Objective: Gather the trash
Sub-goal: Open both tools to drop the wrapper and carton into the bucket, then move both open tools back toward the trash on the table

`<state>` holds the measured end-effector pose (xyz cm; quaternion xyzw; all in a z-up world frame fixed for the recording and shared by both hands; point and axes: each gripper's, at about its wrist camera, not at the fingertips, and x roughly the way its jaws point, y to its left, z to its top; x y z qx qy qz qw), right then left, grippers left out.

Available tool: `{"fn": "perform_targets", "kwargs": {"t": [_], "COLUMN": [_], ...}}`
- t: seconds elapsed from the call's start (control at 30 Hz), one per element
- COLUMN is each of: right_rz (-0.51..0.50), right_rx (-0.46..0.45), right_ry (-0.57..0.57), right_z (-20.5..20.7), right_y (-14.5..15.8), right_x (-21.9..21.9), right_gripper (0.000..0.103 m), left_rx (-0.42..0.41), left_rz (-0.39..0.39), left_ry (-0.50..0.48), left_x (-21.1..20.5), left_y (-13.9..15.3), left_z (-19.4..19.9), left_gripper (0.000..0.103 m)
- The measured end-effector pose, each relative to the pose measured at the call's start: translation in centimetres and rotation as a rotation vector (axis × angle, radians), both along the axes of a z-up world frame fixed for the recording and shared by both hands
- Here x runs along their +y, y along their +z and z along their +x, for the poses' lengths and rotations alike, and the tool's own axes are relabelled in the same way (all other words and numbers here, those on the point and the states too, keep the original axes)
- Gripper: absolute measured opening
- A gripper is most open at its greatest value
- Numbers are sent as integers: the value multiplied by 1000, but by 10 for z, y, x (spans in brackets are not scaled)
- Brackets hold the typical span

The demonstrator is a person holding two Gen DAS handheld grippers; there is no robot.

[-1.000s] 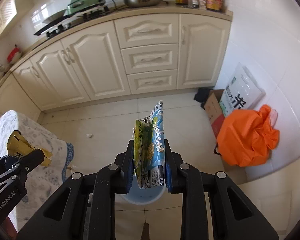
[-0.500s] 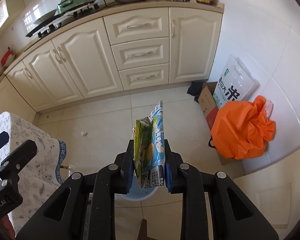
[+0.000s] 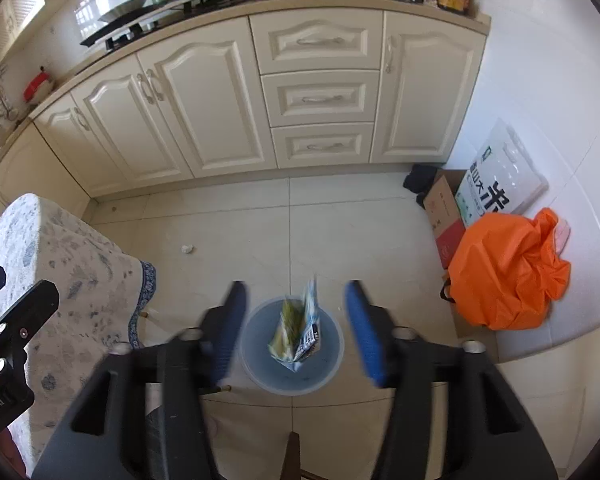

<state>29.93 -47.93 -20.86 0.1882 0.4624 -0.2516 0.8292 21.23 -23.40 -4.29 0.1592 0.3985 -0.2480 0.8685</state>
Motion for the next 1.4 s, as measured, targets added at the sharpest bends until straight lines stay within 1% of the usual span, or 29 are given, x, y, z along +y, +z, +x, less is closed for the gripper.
{"fn": "perform_targets", "kwargs": {"t": [0.07,0.5,0.8,1.13,1.4], "right_rz": [-4,-30,-52,-93,-108], "right_rx": [-11,-7,-17,-71,-118], "right_ry": [5,15,34,126,271], "right_z": [0,-2,-6,-1,11], "right_y": [2,10,20,46,62], "right_x": [2,12,25,68,125], "right_gripper": [74,74,74,74,75], "left_rx": [1,19,5,-37,-89], "left_rz": [0,-27,-54,-105,-141], "left_ry": [14,18,40,120,246], "left_x": [4,24,46,99,162], "left_y": [1,9,20,37,52], "left_z": [-2,-3,-12,-35,-71], "left_gripper": [89,89,89,89,89]}}
